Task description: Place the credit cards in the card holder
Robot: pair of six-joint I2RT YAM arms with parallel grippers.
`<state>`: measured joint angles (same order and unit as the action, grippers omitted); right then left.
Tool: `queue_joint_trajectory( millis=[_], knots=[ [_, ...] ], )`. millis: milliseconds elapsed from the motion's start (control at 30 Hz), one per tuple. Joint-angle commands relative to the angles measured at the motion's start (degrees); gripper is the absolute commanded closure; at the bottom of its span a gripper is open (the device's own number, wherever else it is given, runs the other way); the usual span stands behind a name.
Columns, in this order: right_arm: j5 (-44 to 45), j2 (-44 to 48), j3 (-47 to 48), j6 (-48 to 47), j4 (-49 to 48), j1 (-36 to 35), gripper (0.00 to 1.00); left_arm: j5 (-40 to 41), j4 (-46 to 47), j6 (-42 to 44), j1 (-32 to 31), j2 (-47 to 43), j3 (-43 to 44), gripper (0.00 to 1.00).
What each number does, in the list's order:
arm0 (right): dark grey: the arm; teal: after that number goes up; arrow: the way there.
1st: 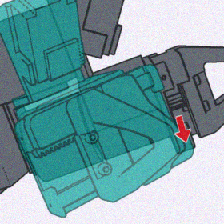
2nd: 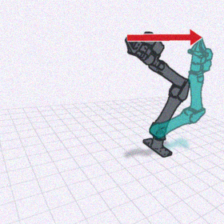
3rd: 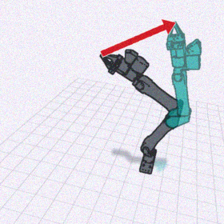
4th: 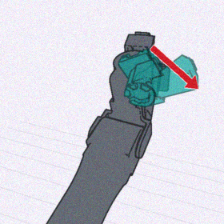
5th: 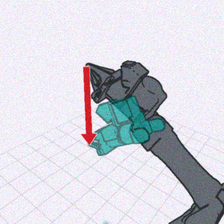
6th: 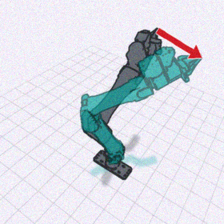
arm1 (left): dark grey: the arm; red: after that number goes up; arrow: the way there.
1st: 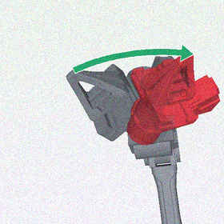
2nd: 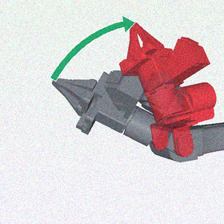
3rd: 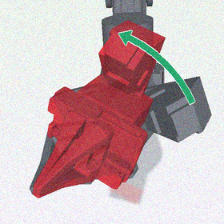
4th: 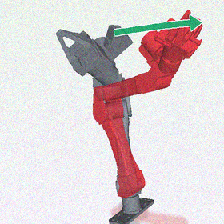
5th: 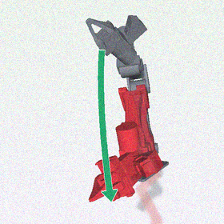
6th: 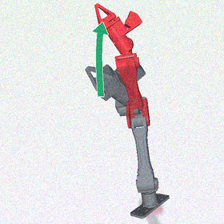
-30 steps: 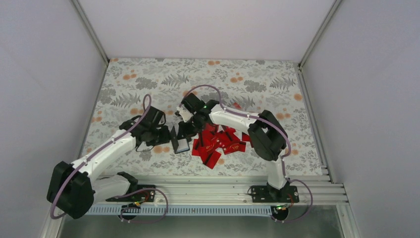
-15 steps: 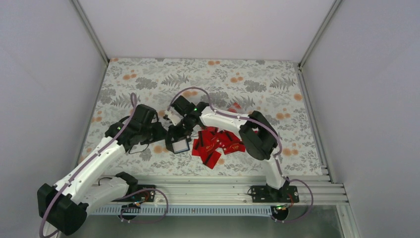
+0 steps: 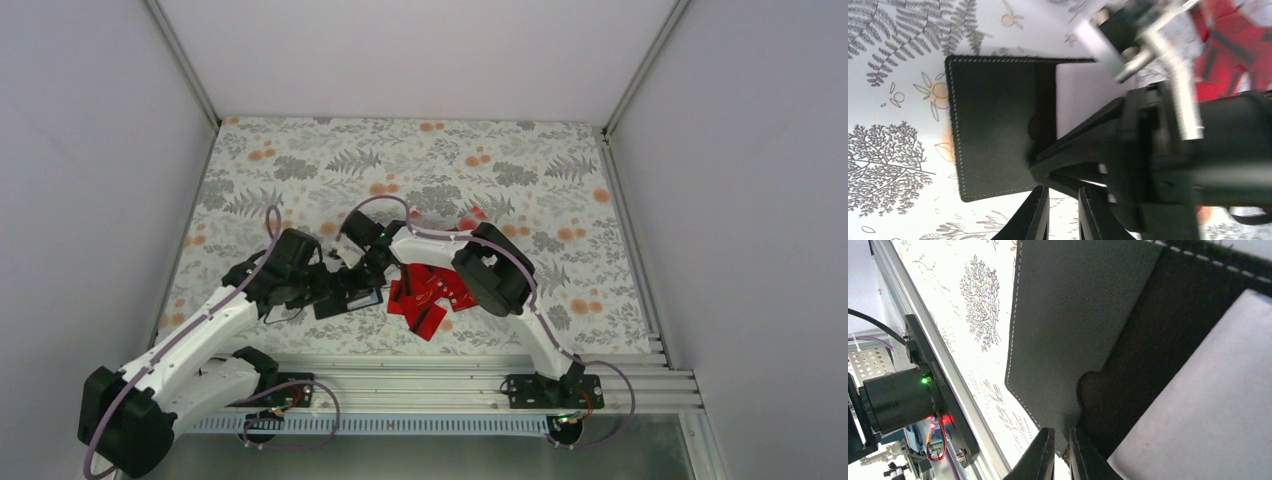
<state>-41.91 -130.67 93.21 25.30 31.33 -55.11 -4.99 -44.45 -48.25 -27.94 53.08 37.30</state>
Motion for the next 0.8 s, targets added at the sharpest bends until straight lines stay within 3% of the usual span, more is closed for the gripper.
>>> queue_joint_trajectory(
  millis=[0, 233, 600, 767],
  knots=[
    [1.24, 0.8, 1.78, 0.23, 0.44, -0.52, 0.9, 1.31, 3.23, -3.16, -0.18, 3.5, -2.12, 0.85],
    [1.91, 5.75, 2.68, -1.51, 4.07, 0.14, 0.9, 0.96, 8.1, -4.25, 0.32, 9.7, -4.75, 0.91],
    [16.54, 20.1, -3.7, 1.76, 6.92, 3.67, 0.89, 2.02, 10.48, -2.64, 1.61, 14.67, -6.97, 0.96],
    [20.3, 18.23, -5.78, 2.3, 8.26, 4.42, 0.89, 1.0, 11.12, -2.55, 2.22, 15.15, -8.62, 0.97]
  ],
)
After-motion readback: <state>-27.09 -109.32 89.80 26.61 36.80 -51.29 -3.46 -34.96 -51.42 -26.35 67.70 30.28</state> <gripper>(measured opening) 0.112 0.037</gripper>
